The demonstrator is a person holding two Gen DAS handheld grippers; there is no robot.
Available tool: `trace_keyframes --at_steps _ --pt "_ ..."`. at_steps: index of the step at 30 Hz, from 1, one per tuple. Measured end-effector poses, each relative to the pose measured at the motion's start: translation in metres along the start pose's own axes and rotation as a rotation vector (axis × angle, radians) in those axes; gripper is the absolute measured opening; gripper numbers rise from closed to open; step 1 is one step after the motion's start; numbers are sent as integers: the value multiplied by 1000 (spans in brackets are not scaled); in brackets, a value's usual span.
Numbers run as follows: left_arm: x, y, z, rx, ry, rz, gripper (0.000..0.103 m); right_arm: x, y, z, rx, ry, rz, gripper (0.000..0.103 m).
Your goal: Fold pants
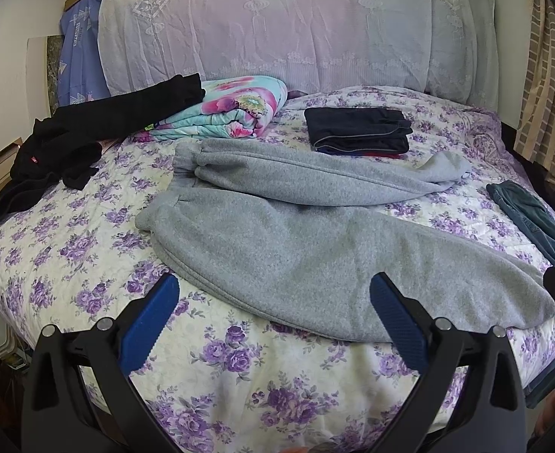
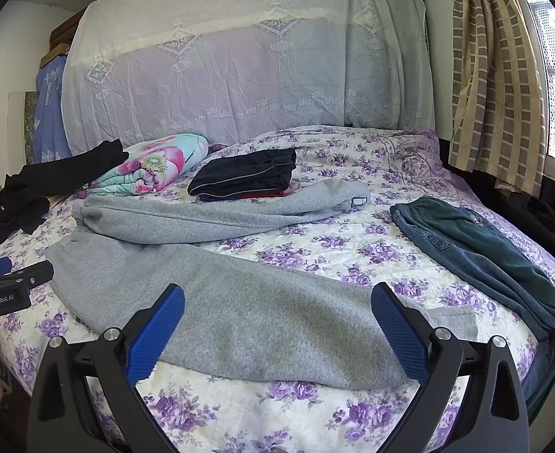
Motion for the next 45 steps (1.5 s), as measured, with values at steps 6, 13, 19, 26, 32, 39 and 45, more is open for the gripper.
trace_keyframes --at_steps 6,13,19,26,32,39,45 --pt "-1 1 1 0 3 2 99 0 -1 0 -2 0 0 100" --pt "-4 0 1 4 15 3 99 0 -1 3 -6 0 0 100" --pt "-6 -1 3 8 25 4 99 -2 -2 3 -12 6 -1 100" --pt "-7 0 2 8 27 6 99 -3 -3 5 -17 11 -3 100" --pt "-8 0 2 9 30 6 99 -3 -3 4 -18 12 -4 100" --pt "-8 0 2 9 32 7 99 -4 -3 4 -18 15 -3 100" --pt "-8 0 2 8 32 6 99 -4 -3 4 -19 15 -5 100"
Point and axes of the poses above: each gripper's, at about its wrist camera, not at the fingertips, and x roughly against the way its jaws point, y to its left, z to its underside, the point moved 2 cm from there along -x, roughly the way its jaws point, and after that the axes turned 8 degrees about -x, right-handed, at the moved point
